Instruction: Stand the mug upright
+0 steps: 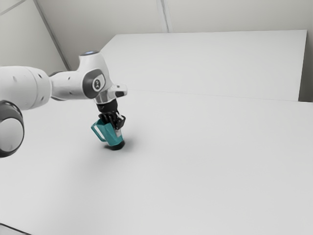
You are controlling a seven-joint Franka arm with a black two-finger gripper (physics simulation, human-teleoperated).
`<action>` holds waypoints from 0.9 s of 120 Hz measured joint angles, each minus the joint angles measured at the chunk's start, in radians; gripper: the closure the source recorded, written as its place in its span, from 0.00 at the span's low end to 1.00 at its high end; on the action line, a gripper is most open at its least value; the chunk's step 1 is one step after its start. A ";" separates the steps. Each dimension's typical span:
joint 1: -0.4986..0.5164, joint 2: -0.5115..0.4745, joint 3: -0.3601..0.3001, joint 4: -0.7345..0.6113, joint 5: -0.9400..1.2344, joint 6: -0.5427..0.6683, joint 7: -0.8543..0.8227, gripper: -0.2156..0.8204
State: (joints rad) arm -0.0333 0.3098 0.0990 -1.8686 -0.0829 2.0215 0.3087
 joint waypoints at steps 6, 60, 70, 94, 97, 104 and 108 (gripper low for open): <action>0.000 0.005 0.000 0.001 0.001 0.002 -0.003 0.96; -0.008 -0.033 0.001 0.010 0.016 -0.009 -0.010 0.40; -0.016 -0.071 0.001 0.017 0.016 -0.023 -0.010 0.34; -0.016 -0.213 -0.003 0.021 0.007 -0.122 -0.030 0.26; -0.015 -0.228 -0.006 0.027 0.006 -0.142 -0.038 0.25; -0.015 -0.250 -0.015 0.046 0.005 -0.184 -0.056 0.24; -0.018 -0.257 -0.017 0.053 0.005 -0.202 -0.065 0.24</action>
State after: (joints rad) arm -0.0509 0.0528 0.0822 -1.8158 -0.0784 1.8191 0.2437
